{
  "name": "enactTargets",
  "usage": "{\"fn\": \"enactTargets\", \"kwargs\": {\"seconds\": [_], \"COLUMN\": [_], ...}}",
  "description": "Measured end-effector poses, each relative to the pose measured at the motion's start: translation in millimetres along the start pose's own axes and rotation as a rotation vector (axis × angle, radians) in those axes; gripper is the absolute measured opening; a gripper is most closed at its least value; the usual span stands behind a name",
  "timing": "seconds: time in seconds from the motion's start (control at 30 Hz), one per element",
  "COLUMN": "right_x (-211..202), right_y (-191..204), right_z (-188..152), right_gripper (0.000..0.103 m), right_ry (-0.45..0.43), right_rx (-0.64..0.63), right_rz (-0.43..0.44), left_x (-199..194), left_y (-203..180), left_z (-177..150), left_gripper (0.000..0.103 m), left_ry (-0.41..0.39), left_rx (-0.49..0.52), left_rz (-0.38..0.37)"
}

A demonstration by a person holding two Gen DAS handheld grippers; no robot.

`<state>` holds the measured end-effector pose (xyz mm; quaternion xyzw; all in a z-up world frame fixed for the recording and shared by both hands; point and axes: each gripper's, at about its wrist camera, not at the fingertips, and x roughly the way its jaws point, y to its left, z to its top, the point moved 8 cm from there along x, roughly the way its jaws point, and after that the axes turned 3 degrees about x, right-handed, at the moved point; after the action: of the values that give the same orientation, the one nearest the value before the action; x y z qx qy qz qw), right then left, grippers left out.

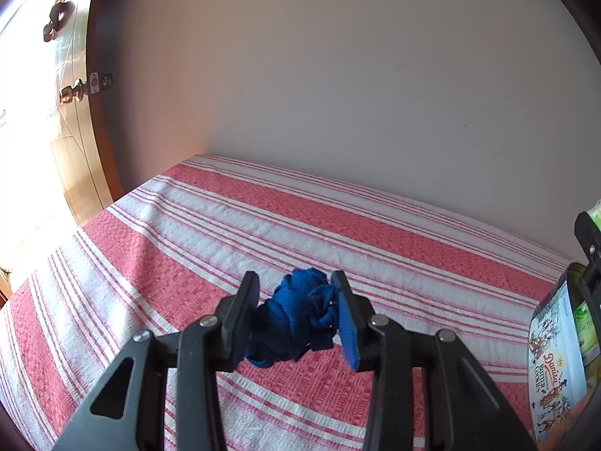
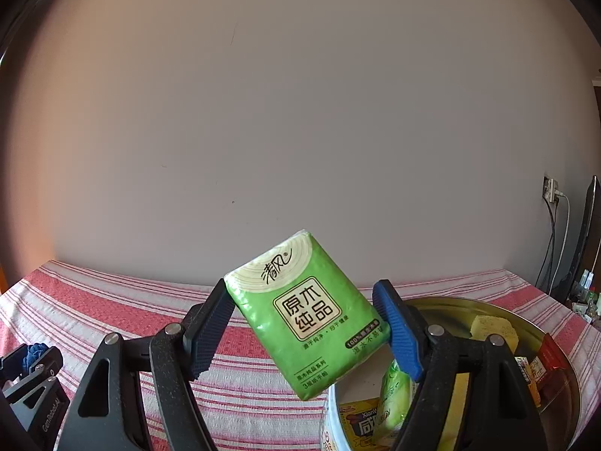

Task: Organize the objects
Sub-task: 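Carry the blue cloth and green tissue pack over the silver tin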

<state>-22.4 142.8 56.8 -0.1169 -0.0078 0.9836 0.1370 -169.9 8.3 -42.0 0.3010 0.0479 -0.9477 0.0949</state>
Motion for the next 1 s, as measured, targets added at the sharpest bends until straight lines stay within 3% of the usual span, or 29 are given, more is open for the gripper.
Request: {"fn": "enactTargets", "kwargs": {"seconds": [0.13,0.43,0.73,1.0], "right_x": [-27,-71,-96,-111], "right_y": [17,10,-30,-71], "right_z": [14,31,40,46], "right_gripper": [0.078,0.078,0.078,0.078], "right_ry": [-0.005,-0.002,-0.026,-0.042], "right_rx": [0.007,0.011,0.055,0.074], "right_rz": [0.012,0.04,0.055,0.024], "left_x": [-10,-37,-81,-118], "left_y": [0,-16,-49,-114], "left_z": [2,1,-1,0], "left_gripper": [0.039,0.039,0.039,0.039], "left_ry": [-0.048,-0.138,-0.214,-0.26], "left_rx": [-0.008,0.02,0.053,0.114], "left_rz": [-0.016,-0.054,-0.11,-0.233]}}
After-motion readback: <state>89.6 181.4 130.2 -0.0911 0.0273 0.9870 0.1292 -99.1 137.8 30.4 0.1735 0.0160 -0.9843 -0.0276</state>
